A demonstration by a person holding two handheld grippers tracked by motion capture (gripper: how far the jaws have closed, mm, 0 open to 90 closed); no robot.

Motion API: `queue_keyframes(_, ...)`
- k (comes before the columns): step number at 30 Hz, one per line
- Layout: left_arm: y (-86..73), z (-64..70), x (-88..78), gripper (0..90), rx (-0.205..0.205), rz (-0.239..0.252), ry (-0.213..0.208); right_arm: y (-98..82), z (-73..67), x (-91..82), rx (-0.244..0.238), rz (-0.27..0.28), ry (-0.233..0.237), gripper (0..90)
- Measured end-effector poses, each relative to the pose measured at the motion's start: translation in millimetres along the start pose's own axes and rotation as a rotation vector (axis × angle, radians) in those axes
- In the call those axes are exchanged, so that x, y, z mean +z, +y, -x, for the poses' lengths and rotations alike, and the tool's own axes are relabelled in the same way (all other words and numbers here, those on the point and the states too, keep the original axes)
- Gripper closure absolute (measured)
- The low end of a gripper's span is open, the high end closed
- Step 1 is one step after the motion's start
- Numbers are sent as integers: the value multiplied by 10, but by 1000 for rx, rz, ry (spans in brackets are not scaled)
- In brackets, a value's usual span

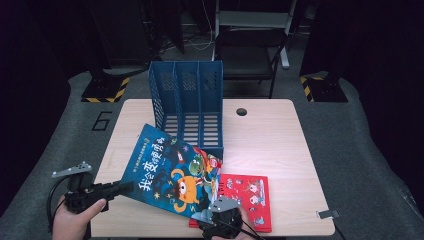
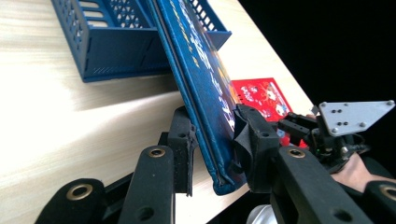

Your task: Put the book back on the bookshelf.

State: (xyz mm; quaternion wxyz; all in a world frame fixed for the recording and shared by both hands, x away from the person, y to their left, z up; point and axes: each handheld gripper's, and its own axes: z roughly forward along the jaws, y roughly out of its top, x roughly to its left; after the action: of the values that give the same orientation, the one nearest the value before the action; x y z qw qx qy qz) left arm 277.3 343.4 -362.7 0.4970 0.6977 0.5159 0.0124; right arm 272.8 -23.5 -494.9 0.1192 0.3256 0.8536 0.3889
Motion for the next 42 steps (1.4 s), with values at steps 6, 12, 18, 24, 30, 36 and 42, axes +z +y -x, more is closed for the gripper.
queue_keyframes(6, 51, 72, -14, 708, 19, -6, -8, -8, -18, 3, 28, 11, -6, 152)
queue_keyframes(12, 104, 188, -17, 714, 35, -7, -2, -15, -53, 20, 38, 28, -36, 144)
queue_keyframes(18, 69, 220, -44, 717, 52, 8, -10, -19, -60, 32, 33, 31, -56, 132)
queue_keyframes(24, -25, 208, -97, 716, 60, 28, -17, -24, -61, 34, 28, 34, -50, 121)
queue_keyframes(30, -47, 252, -144, 722, 76, 44, -30, -28, -61, 31, 64, 44, -41, 124)
queue_keyframes(36, 14, 343, -158, 745, 83, 49, -51, -17, -14, 18, 115, 53, -22, 136)
queue_keyframes(42, 58, 369, -150, 767, 92, 73, -60, 4, 42, 12, 174, 62, 3, 146)
